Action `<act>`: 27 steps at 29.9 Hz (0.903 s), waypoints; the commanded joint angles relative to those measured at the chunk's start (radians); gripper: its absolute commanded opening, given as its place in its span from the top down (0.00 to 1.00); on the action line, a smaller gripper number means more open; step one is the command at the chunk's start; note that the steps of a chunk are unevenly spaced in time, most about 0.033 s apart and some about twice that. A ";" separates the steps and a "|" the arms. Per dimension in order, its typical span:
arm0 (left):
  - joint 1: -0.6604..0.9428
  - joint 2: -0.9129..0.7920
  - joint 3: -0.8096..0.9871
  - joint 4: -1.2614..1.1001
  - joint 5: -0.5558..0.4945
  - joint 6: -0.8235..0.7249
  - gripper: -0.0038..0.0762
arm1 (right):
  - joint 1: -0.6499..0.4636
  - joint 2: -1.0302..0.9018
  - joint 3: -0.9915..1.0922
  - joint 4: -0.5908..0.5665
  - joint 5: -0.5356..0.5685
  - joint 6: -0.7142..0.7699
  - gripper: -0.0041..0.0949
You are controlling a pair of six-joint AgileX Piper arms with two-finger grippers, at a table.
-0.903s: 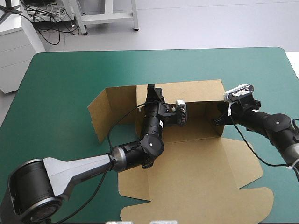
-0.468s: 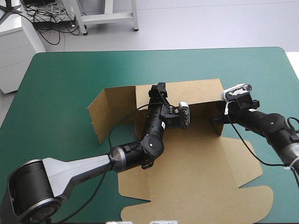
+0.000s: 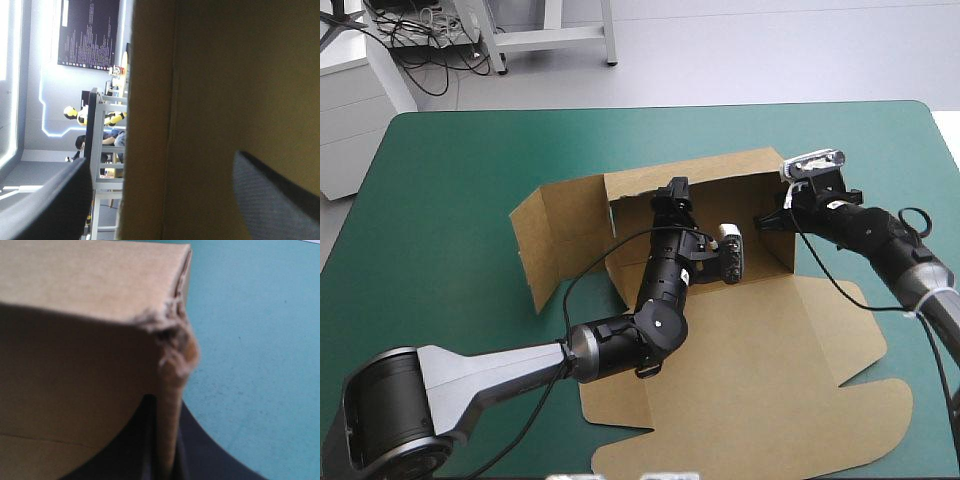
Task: Fold the box
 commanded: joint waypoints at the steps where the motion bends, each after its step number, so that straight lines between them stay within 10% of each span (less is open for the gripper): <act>1: -0.047 -0.083 -0.044 0.103 0.049 -0.017 0.30 | 0.011 0.037 -0.085 -0.147 0.088 0.145 0.96; 7: -0.132 -0.148 -0.052 0.103 0.153 -0.016 0.47 | 0.011 0.046 -0.194 -0.296 0.191 0.298 0.96; 11: -0.120 -0.246 -0.052 0.103 0.190 -0.022 0.96 | 0.011 0.046 -0.262 -0.312 0.316 0.360 0.96; 27: 0.474 -0.629 -0.106 -0.414 0.014 -0.025 0.96 | 0.011 0.058 -0.530 -0.442 0.842 0.691 0.96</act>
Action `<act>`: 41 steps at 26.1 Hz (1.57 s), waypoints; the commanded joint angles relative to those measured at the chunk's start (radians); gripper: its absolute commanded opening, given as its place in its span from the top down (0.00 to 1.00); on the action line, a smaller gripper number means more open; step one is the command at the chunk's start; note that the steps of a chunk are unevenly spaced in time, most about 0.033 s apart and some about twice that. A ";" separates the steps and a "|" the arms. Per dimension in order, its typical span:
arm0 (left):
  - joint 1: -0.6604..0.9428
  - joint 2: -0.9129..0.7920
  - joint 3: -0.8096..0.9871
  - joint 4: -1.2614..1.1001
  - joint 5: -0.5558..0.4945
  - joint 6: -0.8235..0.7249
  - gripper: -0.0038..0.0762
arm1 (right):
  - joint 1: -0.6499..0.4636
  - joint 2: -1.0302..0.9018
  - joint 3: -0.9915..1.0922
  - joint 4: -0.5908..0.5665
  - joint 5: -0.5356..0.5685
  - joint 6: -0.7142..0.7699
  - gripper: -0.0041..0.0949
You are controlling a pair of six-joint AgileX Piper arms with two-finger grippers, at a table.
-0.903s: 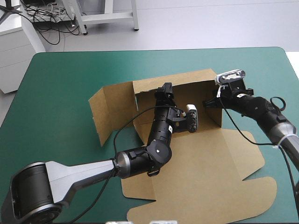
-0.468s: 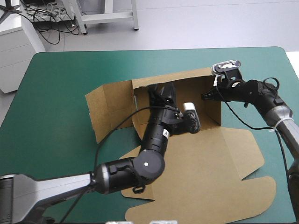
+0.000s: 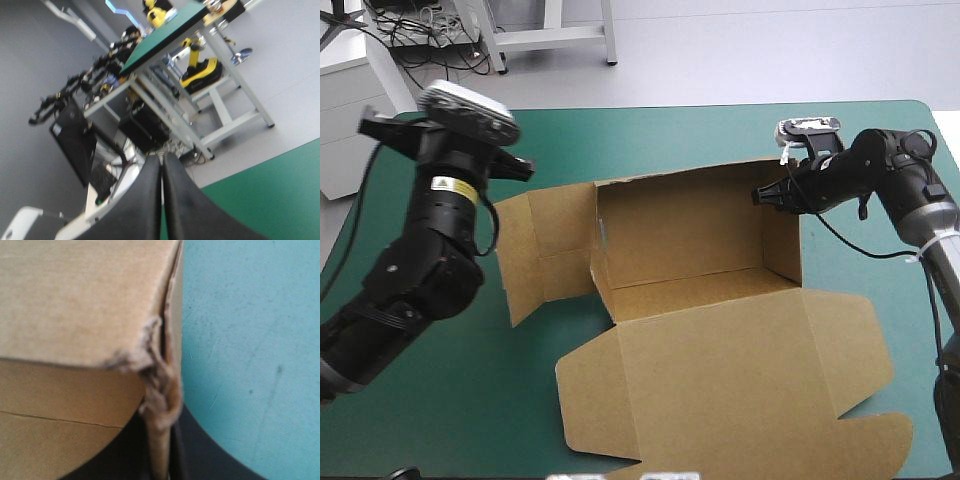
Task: Fold the box
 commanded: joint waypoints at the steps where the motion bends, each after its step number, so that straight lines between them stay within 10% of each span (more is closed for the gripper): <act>1: 0.162 -0.049 -0.031 -0.130 -0.036 0.026 0.96 | 0.001 -0.016 -0.036 -0.016 0.089 0.066 0.96; 12: 0.597 -0.041 -0.029 -0.844 -0.153 0.498 0.96 | 0.010 0.128 -0.036 -0.019 -0.027 -0.005 0.94; 19: 0.707 -0.014 -0.029 -1.060 -0.137 0.675 0.96 | 0.069 0.140 -0.060 -0.130 -0.136 0.045 0.63; 30: 0.746 0.084 -0.028 -1.087 -0.132 0.676 0.96 | 0.069 0.124 -0.518 -0.324 0.209 0.165 0.44; 41: 1.105 0.130 -0.028 -1.641 -0.030 0.941 0.96 | 0.069 0.125 -0.247 -0.283 0.209 0.182 0.44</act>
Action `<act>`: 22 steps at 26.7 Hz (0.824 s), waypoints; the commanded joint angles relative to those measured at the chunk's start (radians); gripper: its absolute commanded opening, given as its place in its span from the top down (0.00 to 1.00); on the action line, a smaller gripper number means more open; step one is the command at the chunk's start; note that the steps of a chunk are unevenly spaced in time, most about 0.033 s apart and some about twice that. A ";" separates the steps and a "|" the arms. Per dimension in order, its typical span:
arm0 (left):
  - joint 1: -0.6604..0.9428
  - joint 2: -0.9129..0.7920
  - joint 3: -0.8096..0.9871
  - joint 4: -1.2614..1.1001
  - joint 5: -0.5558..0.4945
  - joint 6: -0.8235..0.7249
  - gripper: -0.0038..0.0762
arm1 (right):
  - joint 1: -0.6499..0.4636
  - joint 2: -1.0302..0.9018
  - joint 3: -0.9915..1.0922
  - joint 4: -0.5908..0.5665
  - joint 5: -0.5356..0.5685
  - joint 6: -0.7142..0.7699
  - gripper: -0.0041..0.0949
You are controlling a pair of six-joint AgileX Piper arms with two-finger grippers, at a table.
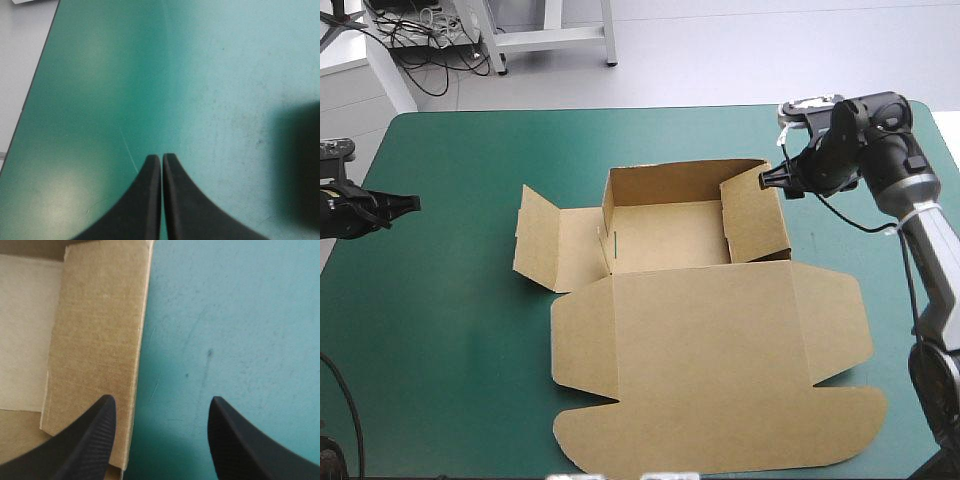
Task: Fold the box
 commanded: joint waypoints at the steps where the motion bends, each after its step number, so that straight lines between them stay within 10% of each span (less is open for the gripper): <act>1: 0.030 -0.028 -0.028 -0.106 -0.022 0.056 0.96 | 0.000 0.045 -0.002 0.050 0.006 0.000 0.44; 15: 0.030 -0.028 -0.028 -0.126 0.038 0.080 0.96 | 0.000 0.232 -0.004 0.122 -0.045 -0.011 0.47; 22: 0.030 -0.028 -0.028 -0.128 0.045 0.080 0.96 | 0.000 0.240 -0.010 0.124 -0.086 -0.011 0.94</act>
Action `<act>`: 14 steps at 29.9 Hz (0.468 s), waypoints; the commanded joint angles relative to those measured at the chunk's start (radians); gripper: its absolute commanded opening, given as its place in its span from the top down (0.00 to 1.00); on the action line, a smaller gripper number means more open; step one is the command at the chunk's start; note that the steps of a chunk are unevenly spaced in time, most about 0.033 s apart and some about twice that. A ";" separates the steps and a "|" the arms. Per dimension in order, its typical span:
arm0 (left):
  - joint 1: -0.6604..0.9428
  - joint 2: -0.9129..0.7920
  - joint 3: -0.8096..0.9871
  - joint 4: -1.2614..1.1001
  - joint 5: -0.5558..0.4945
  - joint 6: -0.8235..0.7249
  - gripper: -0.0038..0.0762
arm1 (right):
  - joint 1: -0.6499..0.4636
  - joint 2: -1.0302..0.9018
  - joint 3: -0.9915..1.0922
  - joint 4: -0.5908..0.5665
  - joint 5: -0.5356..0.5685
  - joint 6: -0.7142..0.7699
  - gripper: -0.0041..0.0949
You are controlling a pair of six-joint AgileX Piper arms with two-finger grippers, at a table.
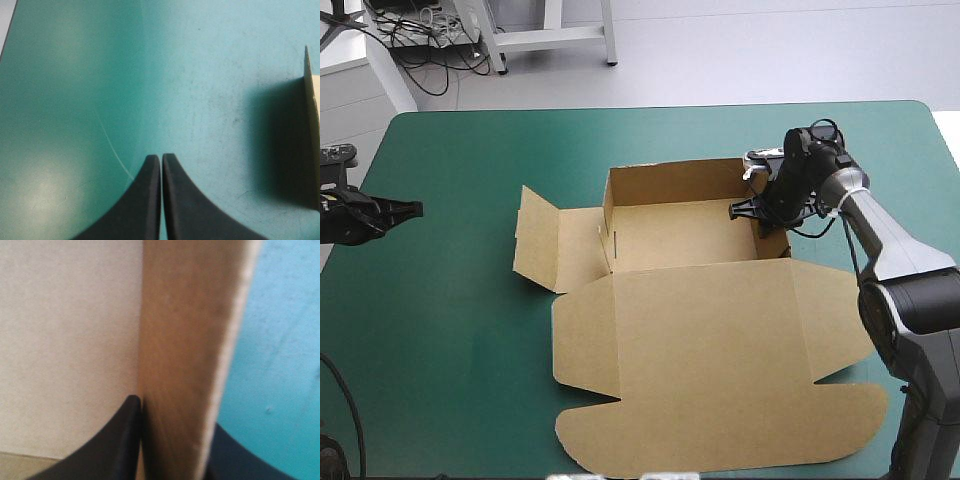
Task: Fold the box
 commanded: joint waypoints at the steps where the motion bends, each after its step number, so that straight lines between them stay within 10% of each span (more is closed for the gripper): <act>1: 0.002 -0.028 -0.028 -0.028 -0.039 0.001 0.96 | -0.001 -0.048 -0.032 -0.006 -0.039 -0.010 0.98; 14: 0.002 -0.028 -0.028 -0.026 -0.067 0.001 0.96 | -0.003 -0.079 -0.051 -0.005 -0.004 -0.018 0.98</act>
